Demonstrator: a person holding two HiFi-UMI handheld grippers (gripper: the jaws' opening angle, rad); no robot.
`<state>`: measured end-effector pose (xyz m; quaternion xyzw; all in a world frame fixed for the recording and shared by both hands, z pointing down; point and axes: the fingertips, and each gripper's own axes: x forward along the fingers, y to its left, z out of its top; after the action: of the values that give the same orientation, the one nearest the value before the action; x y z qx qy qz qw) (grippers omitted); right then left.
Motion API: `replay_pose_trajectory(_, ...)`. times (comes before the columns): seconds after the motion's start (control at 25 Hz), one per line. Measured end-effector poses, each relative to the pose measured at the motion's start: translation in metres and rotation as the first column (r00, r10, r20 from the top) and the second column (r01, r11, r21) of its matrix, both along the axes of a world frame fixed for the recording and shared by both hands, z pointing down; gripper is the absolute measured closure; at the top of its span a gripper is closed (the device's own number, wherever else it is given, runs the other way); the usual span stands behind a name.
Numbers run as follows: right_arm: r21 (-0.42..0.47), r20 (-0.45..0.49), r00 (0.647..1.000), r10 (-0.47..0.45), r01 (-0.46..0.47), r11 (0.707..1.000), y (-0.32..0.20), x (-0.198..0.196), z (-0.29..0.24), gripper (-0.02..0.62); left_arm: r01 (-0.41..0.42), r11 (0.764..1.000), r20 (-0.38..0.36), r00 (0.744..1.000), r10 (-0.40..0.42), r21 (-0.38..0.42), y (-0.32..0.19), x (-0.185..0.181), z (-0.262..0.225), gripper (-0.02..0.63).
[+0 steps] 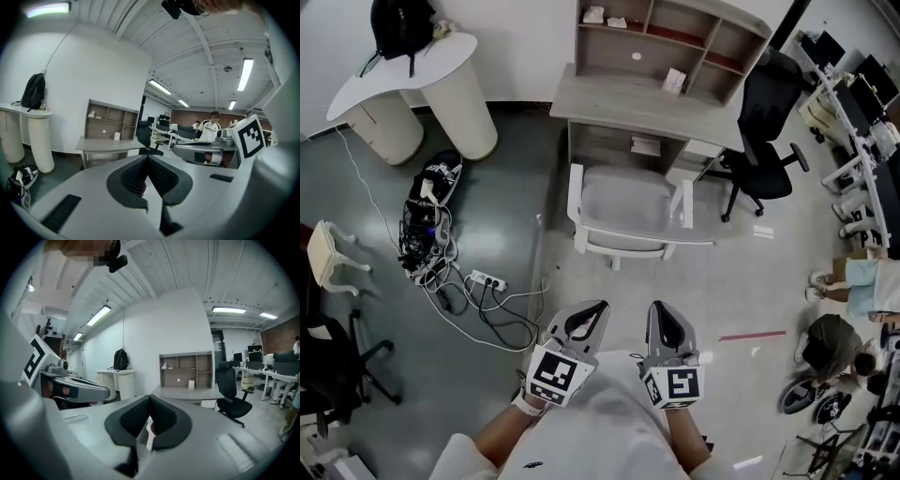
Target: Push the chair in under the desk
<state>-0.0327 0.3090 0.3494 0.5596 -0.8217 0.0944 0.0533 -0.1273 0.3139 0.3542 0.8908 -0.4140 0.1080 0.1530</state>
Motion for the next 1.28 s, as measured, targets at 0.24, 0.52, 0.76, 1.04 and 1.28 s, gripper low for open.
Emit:
replay_pose_trajectory(0.24, -0.027, -0.025, 0.999, 0.03, -0.03, 0.999, -0.022, 0.006, 0.008, 0.584, -0.001, 0.999, -0.003, 1.0, 0.001, -0.053, -0.02, -0.005, 0.016, 0.6)
replay_pose_trajectory(0.52, -0.036, -0.012, 1.0, 0.009, -0.009, 0.999, -0.064, 0.013, 0.024, 0.584, 0.026, 0.998, 0.012, 1.0, -0.026, -0.058, -0.059, -0.001, 0.025, 0.599)
replay_pose_trajectory(0.76, -0.029, -0.02, 0.999, -0.025, 0.025, 0.999, -0.126, 0.034, 0.027, 0.584, 0.04, 0.996, 0.038, 0.999, -0.037, -0.078, -0.113, 0.016, 0.033, 0.6)
replay_pose_trajectory(1.04, -0.041, -0.014, 0.998, -0.068, 0.067, 0.997, -0.199, 0.071, 0.027, 0.584, 0.048, 0.995, 0.075, 0.996, -0.041, -0.091, -0.18, 0.049, 0.03, 0.6)
replay_pose_trajectory(1.28, -0.047, -0.008, 0.989, -0.149, 0.149, 0.988, -0.247, 0.089, 0.029, 0.583, 0.048, 0.992, 0.121, 0.992, -0.034, -0.114, -0.225, 0.074, 0.041, 0.6)
